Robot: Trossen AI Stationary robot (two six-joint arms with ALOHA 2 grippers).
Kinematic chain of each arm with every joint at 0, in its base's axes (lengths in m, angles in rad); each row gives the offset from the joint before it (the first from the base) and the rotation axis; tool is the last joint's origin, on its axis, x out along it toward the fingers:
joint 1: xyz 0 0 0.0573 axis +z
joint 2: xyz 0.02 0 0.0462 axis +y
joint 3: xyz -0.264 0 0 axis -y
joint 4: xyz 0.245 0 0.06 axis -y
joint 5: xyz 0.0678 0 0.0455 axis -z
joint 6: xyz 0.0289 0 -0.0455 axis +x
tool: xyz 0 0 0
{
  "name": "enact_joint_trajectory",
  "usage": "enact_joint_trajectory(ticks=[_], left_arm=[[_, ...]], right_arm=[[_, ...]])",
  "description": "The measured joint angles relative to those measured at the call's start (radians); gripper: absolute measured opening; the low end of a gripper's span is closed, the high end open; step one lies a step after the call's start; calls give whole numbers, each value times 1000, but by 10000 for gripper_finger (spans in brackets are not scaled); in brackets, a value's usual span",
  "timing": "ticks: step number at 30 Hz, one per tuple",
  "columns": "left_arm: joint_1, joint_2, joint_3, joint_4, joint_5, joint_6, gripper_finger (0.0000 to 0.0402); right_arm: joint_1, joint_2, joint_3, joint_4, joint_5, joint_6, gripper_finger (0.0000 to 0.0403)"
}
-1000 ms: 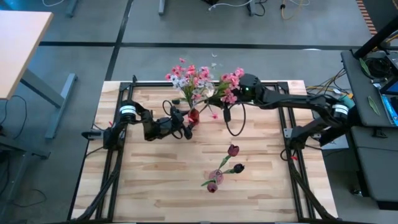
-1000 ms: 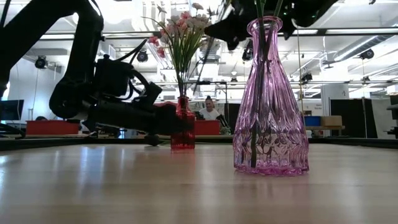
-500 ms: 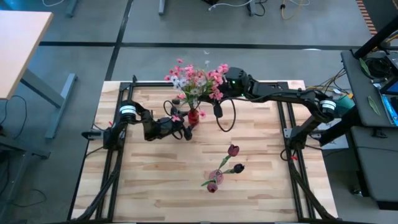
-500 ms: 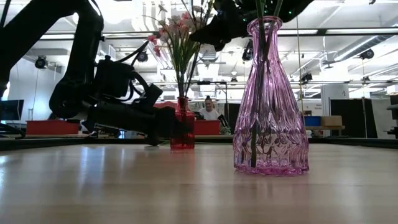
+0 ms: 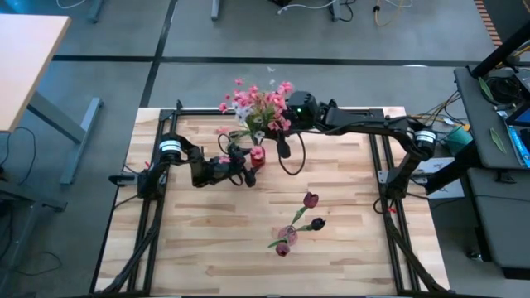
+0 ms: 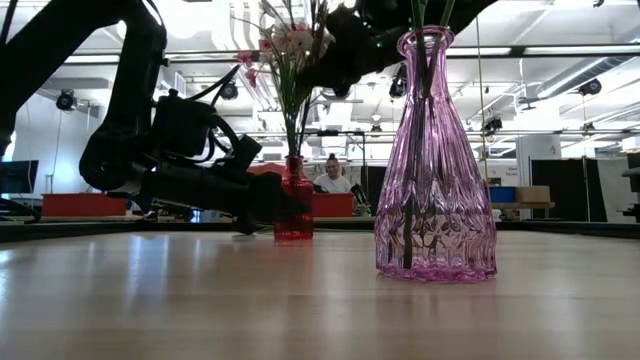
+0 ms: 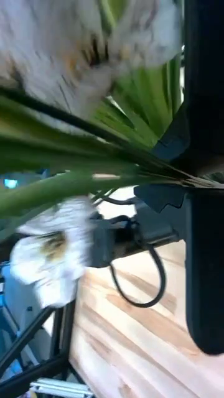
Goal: Sort flowers into vase by color
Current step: Put the pink flowers into the red vase
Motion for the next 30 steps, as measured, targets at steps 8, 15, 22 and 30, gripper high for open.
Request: enact_joint_trajectory(ticks=[8, 15, 22, 30], left_arm=[[0, 0, 2, 0, 4, 0, 310], [0, 0, 2, 0, 4, -3, 310], [0, 0, 2, 1, 4, -10, 310], [0, 0, 0, 1, 2, -15, 310]], right_arm=[[2, 15, -1, 13, 5, -5, 9], [18, 25, -2, 42, 4, 6, 9], [24, 62, 0, 52, 2, 20, 9], [24, 32, -3, 28, 32, 23, 10]])
